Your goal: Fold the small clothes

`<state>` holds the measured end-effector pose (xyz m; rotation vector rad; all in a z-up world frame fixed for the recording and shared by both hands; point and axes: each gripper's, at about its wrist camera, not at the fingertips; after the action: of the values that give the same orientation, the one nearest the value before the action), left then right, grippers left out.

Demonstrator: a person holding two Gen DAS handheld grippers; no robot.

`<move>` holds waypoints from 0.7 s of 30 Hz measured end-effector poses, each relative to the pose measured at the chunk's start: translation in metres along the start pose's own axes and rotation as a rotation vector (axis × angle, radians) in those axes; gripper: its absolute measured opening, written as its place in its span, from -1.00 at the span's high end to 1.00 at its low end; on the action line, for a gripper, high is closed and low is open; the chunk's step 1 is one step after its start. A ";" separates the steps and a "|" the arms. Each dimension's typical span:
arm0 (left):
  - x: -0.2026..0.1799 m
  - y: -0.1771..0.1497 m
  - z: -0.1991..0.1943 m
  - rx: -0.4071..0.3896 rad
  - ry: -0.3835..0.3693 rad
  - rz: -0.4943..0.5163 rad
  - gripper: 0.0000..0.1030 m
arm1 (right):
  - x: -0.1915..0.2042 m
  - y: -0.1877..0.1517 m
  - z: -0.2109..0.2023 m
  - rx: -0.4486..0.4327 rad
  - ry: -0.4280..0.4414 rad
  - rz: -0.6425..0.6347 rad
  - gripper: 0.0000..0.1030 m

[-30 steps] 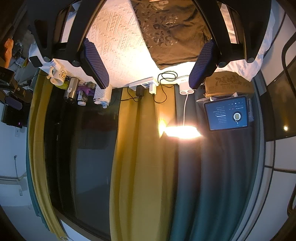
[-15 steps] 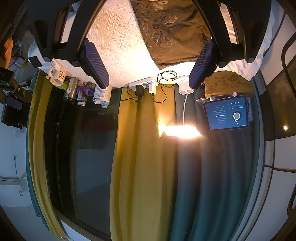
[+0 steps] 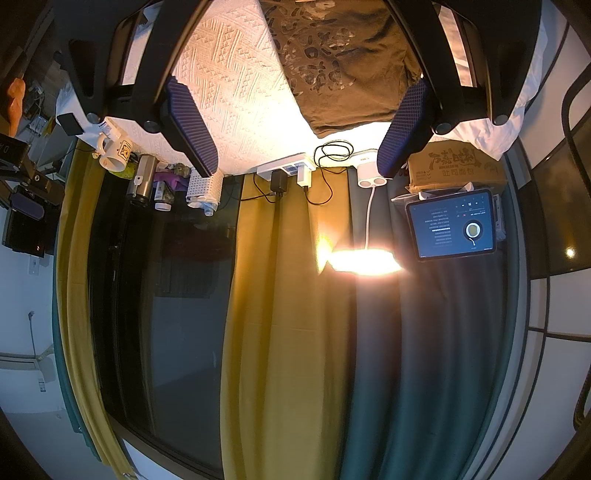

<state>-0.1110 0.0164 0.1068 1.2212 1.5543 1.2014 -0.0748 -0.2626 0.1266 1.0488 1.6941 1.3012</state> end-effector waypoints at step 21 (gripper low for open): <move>0.002 -0.001 0.001 0.000 0.002 0.004 -0.70 | -0.001 -0.004 -0.001 0.002 0.005 -0.005 -0.85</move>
<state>-0.1108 0.0181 0.1055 1.2241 1.5545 1.2054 -0.0761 -0.2651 0.1233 1.0427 1.7008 1.3009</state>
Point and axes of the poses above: each gripper's, at about its wrist camera, not at the fingertips, and z roughly the way its jaws point, x to its left, y to its top, and after that the axes turned 6 degrees about y, right-handed
